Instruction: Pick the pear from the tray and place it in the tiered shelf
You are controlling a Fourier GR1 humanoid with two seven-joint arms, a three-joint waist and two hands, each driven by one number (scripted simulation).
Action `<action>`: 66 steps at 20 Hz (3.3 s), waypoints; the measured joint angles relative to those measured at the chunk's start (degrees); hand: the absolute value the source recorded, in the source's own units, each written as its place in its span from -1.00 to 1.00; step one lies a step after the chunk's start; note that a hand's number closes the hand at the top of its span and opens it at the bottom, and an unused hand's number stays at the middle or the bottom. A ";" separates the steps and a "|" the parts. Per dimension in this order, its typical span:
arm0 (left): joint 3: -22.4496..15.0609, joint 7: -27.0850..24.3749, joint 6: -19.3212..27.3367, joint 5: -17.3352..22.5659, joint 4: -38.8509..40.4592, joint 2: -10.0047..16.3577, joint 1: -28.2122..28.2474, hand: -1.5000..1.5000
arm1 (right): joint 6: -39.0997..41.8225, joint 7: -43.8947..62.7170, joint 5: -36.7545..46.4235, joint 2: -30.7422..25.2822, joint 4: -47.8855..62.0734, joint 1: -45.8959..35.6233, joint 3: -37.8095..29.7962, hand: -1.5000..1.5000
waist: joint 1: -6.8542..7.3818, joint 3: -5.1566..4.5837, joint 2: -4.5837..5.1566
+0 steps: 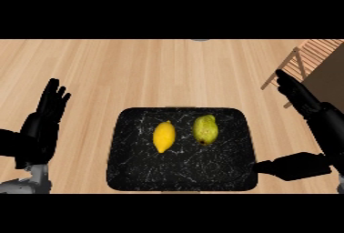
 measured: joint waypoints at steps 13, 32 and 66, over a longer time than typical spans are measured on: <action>0.40 0.74 -0.31 -1.68 0.77 -1.56 -1.70 0.00 | 2.53 27.52 17.77 6.23 5.48 -14.58 13.43 -1.00 | 0.45 0.17 0.18; 3.79 2.14 -4.18 -4.00 -1.97 -4.37 0.23 0.00 | 7.43 20.06 32.36 20.71 17.32 -7.16 10.81 -1.00 | 0.10 0.24 0.16; 7.79 1.91 -8.15 -7.55 -1.23 -8.41 -0.54 0.00 | 8.34 -7.94 48.71 25.38 34.21 -6.53 5.71 1.00 | -0.34 0.17 -0.14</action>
